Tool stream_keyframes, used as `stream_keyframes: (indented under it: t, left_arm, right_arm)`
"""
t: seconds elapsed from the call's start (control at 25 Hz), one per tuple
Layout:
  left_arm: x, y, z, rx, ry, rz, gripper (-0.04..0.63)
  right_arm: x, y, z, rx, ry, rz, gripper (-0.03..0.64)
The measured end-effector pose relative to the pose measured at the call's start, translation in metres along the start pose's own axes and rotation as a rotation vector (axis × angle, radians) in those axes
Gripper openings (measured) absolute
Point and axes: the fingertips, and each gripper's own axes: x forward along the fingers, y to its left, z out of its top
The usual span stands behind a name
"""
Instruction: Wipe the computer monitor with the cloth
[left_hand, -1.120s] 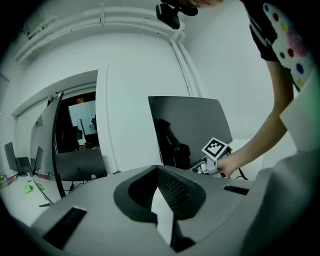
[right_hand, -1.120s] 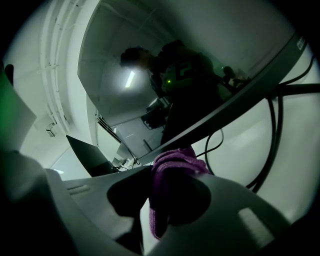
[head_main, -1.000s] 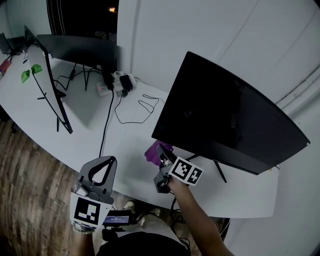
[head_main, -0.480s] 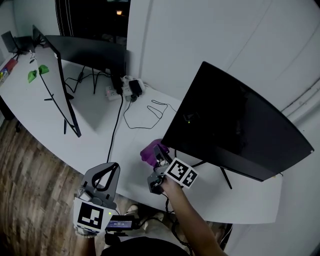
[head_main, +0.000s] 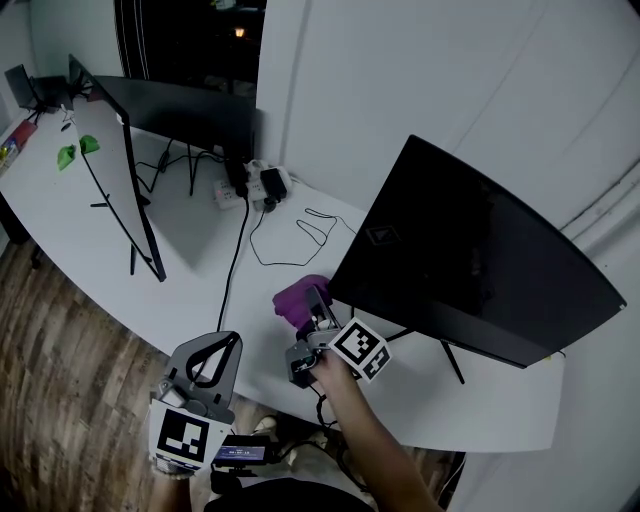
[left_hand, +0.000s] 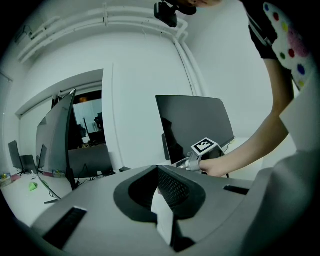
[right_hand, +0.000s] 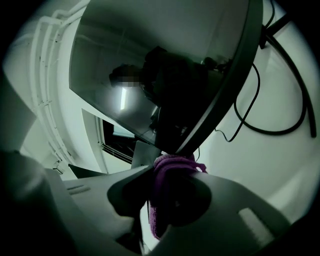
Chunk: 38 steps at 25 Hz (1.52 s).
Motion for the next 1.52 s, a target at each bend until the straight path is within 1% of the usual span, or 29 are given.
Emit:
stream_keyframes:
  t: [0.16, 0.48, 0.72, 1.52]
  left_arm:
    - [-0.001, 0.000, 0.004, 0.001, -0.013, -0.003, 0.005]
    - [-0.001, -0.004, 0.014, 0.008, -0.037, -0.009, 0.006]
    - [-0.001, -0.007, 0.023, 0.023, -0.051, -0.016, 0.005]
    - [0.001, -0.019, 0.043, 0.060, -0.085, -0.025, 0.006]
  right_arm:
    - [-0.004, 0.008, 0.004, 0.000, -0.009, 0.013, 0.080]
    - [-0.008, 0.035, 0.019, -0.025, -0.031, 0.067, 0.080]
    - [-0.009, 0.054, 0.030, -0.009, -0.057, 0.103, 0.080]
    - [-0.020, 0.159, 0.082, -0.031, -0.139, 0.274, 0.080]
